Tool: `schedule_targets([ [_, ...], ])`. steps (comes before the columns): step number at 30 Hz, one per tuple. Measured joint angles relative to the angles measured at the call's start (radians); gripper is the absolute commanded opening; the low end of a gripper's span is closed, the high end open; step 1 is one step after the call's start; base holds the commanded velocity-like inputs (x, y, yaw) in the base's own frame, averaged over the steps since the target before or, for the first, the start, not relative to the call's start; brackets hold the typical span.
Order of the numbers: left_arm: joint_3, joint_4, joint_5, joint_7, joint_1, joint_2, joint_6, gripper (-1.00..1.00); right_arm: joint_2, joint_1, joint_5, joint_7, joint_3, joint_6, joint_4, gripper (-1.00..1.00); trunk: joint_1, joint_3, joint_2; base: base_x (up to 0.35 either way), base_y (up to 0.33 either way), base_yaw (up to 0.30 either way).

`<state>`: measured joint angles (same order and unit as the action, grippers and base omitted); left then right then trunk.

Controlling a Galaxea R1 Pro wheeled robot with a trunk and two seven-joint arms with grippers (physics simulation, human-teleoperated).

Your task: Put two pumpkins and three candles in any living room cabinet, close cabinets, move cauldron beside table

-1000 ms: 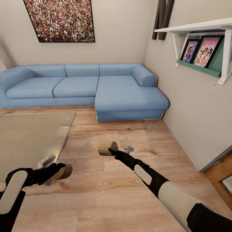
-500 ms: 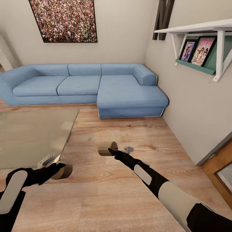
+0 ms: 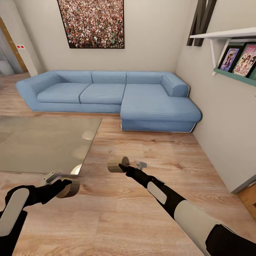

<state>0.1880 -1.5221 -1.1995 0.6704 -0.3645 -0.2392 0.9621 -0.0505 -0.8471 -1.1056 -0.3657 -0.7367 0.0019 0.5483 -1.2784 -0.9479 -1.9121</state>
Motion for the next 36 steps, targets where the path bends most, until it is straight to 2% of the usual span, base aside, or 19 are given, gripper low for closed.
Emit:
schedule_targets([
  [7, -0.003, 0.001, -0.002, 0.000, 0.000, 0.000, -0.001, -1.00, 0.003, 0.000, -0.005, -0.001, 0.003, -0.002, 0.001, -1.00, 0.027, 0.031, 0.049, 0.000, 0.000, 0.131],
  [25, -0.003, 0.003, -0.003, 0.000, 0.000, 0.000, -0.001, -1.00, 0.003, 0.000, -0.006, -0.002, 0.004, -0.005, 0.001, -1.00, 0.096, 0.116, 0.175, 0.000, 0.000, 0.007],
  [36, 0.001, 0.006, -0.003, 0.000, 0.000, 0.000, -0.002, -1.00, 0.003, 0.000, -0.003, -0.003, 0.004, -0.005, 0.001, -1.00, 0.138, 0.167, 0.252, 0.000, 0.000, 0.070],
])
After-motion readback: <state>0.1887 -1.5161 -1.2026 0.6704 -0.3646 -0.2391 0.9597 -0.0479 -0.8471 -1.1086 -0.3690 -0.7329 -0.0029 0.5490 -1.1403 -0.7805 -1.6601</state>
